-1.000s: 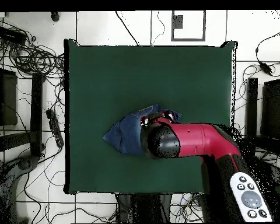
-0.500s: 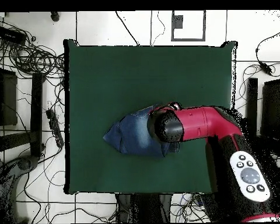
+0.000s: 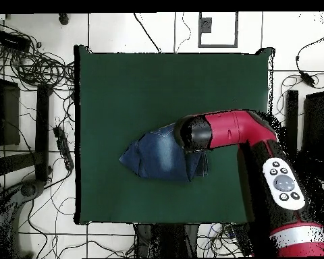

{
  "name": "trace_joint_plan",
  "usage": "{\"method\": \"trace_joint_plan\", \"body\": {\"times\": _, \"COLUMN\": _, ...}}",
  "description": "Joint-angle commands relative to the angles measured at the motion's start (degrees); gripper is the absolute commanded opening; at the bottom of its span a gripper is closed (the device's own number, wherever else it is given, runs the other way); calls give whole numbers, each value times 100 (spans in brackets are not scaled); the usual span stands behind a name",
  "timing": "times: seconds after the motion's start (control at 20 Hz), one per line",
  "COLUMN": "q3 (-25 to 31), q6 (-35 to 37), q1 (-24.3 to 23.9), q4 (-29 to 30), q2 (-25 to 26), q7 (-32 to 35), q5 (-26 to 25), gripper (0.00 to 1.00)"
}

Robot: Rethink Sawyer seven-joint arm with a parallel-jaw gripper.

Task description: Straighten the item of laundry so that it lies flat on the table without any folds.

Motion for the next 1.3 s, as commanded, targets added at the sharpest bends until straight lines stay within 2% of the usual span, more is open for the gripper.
{"method": "trace_joint_plan", "body": {"times": 0.05, "q3": 578, "q6": 1031, "q1": 190, "q4": -443, "q2": 343, "q7": -1281, "q5": 55, "gripper": 100}}
{"method": "trace_joint_plan", "body": {"times": 0.4, "q3": 522, "q6": 1757, "q1": 241, "q4": -668, "q2": 554, "q7": -1058, "q5": 267, "gripper": 100}}
{"method": "trace_joint_plan", "body": {"times": 0.65, "q3": 679, "q6": 1801, "q1": 147, "q4": -801, "q2": 858, "q7": -1064, "q5": 463, "gripper": 100}}
{"method": "trace_joint_plan", "body": {"times": 0.85, "q3": 834, "q6": 1664, "q1": -3, "q4": -604, "q2": 891, "q7": -1180, "q5": 594, "gripper": 100}}
{"method": "trace_joint_plan", "body": {"times": 1.1, "q3": 1062, "q6": 1226, "q1": -267, "q4": -102, "q2": 689, "q7": -1307, "q5": 669, "gripper": 100}}
{"method": "trace_joint_plan", "body": {"times": 1.3, "q3": 1202, "q6": 1189, "q1": -416, "q4": 82, "q2": 685, "q7": -1281, "q5": 659, "gripper": 100}}
